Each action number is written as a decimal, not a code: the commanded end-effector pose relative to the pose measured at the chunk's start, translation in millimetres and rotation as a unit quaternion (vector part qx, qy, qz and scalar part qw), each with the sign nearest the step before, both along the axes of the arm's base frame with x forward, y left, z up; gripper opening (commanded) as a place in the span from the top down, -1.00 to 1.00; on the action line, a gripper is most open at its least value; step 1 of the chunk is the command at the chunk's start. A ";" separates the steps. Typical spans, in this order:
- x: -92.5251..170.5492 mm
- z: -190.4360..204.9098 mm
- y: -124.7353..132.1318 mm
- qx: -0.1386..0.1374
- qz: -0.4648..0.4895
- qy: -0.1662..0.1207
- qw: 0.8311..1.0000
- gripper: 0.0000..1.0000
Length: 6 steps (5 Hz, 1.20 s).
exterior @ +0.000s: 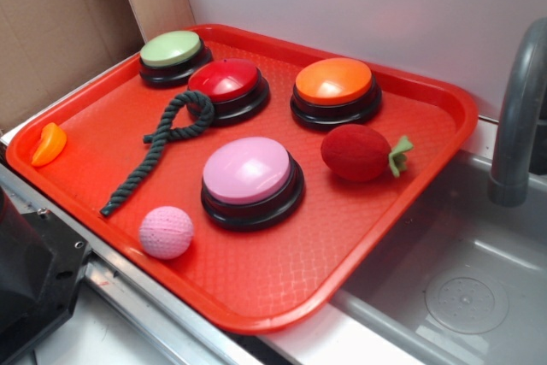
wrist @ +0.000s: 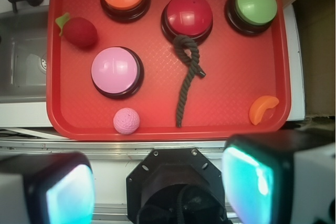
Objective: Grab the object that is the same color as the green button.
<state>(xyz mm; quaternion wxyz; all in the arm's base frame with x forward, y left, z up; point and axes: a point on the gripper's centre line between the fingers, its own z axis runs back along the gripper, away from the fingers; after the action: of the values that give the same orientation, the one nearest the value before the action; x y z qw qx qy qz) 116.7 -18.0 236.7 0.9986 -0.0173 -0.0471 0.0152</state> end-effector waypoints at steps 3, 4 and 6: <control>15.5 -31.6 0.7 0.024 -0.045 0.012 0.999 -1.00; 26.9 -51.6 -1.3 0.049 -0.056 0.016 0.997 -1.00; 43.1 -116.8 6.0 0.057 -0.049 0.032 0.997 -1.00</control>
<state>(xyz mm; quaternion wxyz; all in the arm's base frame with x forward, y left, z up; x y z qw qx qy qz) 155.8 -12.5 113.6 0.9985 0.0393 -0.0022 -0.0378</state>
